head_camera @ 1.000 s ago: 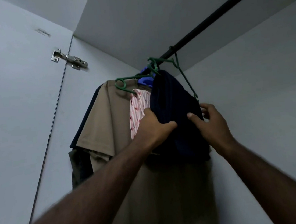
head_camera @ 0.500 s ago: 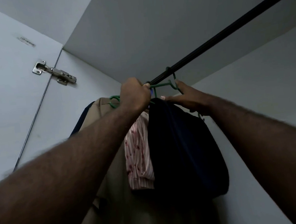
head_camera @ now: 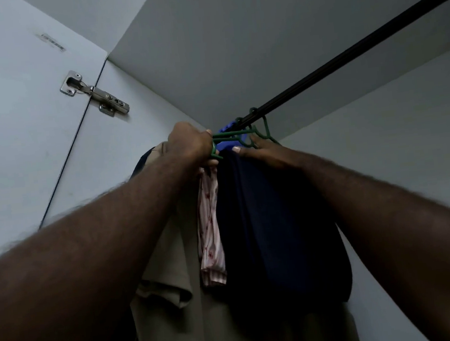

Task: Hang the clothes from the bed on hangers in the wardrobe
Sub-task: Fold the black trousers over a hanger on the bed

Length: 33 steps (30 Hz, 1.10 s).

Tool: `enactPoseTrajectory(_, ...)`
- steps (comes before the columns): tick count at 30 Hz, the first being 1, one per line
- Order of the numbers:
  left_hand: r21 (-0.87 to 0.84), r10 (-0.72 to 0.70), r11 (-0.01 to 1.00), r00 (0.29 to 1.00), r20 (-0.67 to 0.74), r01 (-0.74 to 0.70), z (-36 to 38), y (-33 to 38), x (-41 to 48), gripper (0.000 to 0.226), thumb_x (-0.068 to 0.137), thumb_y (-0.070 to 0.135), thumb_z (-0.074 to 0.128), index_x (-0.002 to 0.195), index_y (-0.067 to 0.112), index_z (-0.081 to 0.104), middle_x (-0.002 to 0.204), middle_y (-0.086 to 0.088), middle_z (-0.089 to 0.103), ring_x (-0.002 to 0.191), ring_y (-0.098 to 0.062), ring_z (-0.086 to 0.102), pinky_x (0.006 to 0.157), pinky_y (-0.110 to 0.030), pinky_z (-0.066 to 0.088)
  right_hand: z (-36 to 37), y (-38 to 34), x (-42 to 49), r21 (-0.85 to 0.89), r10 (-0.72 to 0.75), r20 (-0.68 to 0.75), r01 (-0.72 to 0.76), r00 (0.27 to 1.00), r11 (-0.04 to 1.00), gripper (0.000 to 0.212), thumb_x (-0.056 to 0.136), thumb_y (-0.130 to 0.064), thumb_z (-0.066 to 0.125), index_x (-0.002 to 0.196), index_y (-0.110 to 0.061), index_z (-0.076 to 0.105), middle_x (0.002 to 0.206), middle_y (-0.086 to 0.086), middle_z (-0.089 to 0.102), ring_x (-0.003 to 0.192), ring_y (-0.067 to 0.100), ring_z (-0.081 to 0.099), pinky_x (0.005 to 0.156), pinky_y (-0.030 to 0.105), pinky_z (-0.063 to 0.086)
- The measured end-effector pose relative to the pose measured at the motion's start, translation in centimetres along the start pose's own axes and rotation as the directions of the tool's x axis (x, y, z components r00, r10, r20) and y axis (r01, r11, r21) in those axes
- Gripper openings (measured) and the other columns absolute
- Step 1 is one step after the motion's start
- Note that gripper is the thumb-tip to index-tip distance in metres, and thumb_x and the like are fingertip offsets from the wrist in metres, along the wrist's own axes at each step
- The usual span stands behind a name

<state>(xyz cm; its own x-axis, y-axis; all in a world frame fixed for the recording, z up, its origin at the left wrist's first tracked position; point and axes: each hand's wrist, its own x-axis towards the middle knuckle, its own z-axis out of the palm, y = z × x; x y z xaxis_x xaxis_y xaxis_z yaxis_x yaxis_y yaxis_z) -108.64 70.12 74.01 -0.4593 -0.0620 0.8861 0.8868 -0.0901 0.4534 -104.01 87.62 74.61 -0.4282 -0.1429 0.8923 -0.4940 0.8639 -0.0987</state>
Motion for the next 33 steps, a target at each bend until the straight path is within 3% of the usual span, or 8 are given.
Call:
enactPoseTrajectory(3,0.010,0.028,1.000,1.000,0.001,-0.028,0.1,-0.8,0.4,0.029,0.097,0.025,0.059,0.095,-0.003,0.065,0.083,-0.019,0.071,0.051,-0.026,0.068,0.035,-0.022,0.045,0.9,0.3,-1.1,-0.007,0.029,-0.044,-0.029,0.999,1.000,0.047,0.094,-0.048,0.059,0.137,-0.032,0.051,0.126,-0.021,0.058,0.103,-0.017,0.055,0.095,0.012,0.044)
enactPoseTrajectory(7,0.046,0.118,0.992,0.993,-0.002,-0.118,0.5,-2.0,0.2,0.030,0.096,0.027,0.060,0.090,-0.002,0.065,0.081,-0.017,0.070,0.058,-0.027,0.070,0.042,-0.026,0.052,1.9,1.1,-3.3,-0.079,0.112,-0.176,-0.128,0.978,0.989,0.069,0.093,-0.066,0.043,0.151,-0.031,0.031,0.154,-0.006,0.038,0.138,0.014,0.039,0.097,0.021,0.027)
enactPoseTrajectory(10,0.046,0.165,0.985,0.986,-0.010,-0.164,0.6,-2.7,0.3,0.025,0.095,0.024,0.061,0.089,0.000,0.066,0.080,-0.015,0.071,0.067,-0.028,0.071,0.063,-0.043,0.061,2.3,1.7,-4.6,-0.103,0.124,-0.197,-0.147,0.972,0.984,0.070,0.096,-0.062,0.037,0.155,-0.025,0.023,0.159,-0.002,0.029,0.143,0.016,0.031,0.097,0.019,0.021)
enactPoseTrajectory(15,0.047,0.178,0.983,0.984,-0.025,-0.177,0.2,-2.2,0.4,0.022,0.091,0.021,0.065,0.085,0.000,0.068,0.076,-0.014,0.072,0.064,-0.028,0.071,0.060,-0.045,0.061,1.6,1.6,-3.3,-0.180,0.106,-0.264,-0.157,0.959,0.971,0.078,0.096,-0.062,0.036,0.157,-0.018,0.016,0.164,0.003,0.015,0.149,0.016,0.016,0.115,0.026,0.012)
enactPoseTrajectory(22,0.023,0.163,0.986,0.987,-0.011,-0.162,-0.5,-1.4,1.6,0.023,0.087,0.022,0.067,0.082,-0.001,0.068,0.077,-0.016,0.071,0.071,-0.035,0.071,0.067,-0.045,0.061,0.4,0.4,2.9,-0.162,0.119,-0.146,-0.143,0.982,0.976,0.111,0.067,-0.098,0.023,0.149,-0.024,0.038,0.152,-0.002,0.042,0.139,0.014,0.040,0.117,0.040,0.028)
enactPoseTrajectory(25,-0.005,0.146,0.989,0.989,-0.021,-0.146,-0.8,-1.8,1.4,0.022,0.081,0.022,0.063,0.082,0.000,0.068,0.078,-0.016,0.072,0.073,-0.035,0.071,0.067,-0.047,0.060,0.5,2.0,2.8,-0.166,0.105,-0.077,-0.116,0.992,0.979,0.093,0.078,-0.090,0.031,0.146,-0.027,0.043,0.150,-0.007,0.046,0.138,0.008,0.040,0.118,0.037,0.027)
enactPoseTrajectory(28,-0.068,0.135,0.988,0.991,-0.014,-0.136,-1.2,-1.9,-1.4,0.032,0.068,0.025,0.054,0.087,0.000,0.062,0.080,-0.019,0.070,0.074,-0.038,0.070,0.066,-0.049,0.060,2.4,-0.9,-3.0,-0.132,0.162,-0.177,-0.186,0.971,0.974,0.082,0.090,-0.077,0.028,0.150,-0.021,0.038,0.155,-0.002,0.038,0.140,0.010,0.035,0.117,0.028,0.020)
enactPoseTrajectory(33,-0.048,0.077,0.996,0.993,0.088,-0.073,-1.5,-2.5,-7.5,0.034,0.079,0.024,0.059,0.107,0.004,0.054,0.101,-0.016,0.066,0.091,-0.034,0.064,0.080,-0.043,0.055,4.2,-0.6,-11.3,-0.111,0.306,-0.247,-0.341,0.919,0.934,0.071,0.096,-0.065,0.032,0.154,-0.025,0.027,0.158,0.000,0.032,0.144,0.019,0.031,0.114,0.027,0.021)
